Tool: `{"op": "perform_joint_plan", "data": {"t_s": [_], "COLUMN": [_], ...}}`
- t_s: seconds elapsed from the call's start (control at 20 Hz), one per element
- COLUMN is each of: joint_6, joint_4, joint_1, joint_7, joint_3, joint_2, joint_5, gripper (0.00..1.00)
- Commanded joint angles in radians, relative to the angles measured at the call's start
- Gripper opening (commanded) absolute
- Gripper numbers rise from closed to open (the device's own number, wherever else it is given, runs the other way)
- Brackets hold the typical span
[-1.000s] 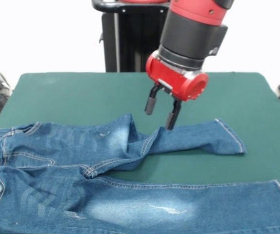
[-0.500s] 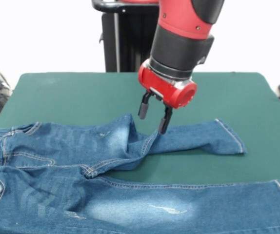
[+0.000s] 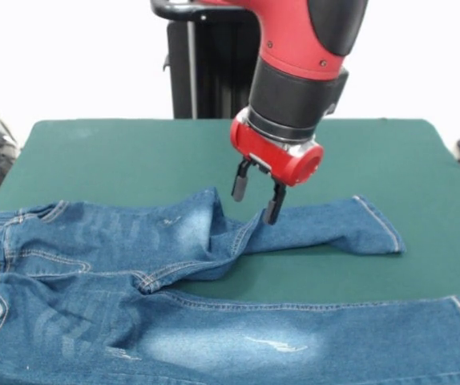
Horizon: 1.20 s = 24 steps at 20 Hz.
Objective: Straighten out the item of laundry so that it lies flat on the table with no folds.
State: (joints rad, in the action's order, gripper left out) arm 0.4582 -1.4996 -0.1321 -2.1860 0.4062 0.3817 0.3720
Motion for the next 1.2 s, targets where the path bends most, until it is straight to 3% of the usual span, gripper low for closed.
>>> {"op": "perform_joint_plan", "data": {"t_s": [0.05,0.6,1.2], "joint_6": [0.046,0.003,-0.108], "joint_4": [-0.087,-0.110,-0.099], "joint_1": [0.014,0.040,0.071], "joint_7": [-0.023,-0.035,-0.061], "joint_3": [-0.181,-0.221,-0.251], "joint_2": [0.012,0.015,-0.045], "joint_5": [-0.049,-0.092,-0.139], "gripper": [1.00,1.00,1.00]}}
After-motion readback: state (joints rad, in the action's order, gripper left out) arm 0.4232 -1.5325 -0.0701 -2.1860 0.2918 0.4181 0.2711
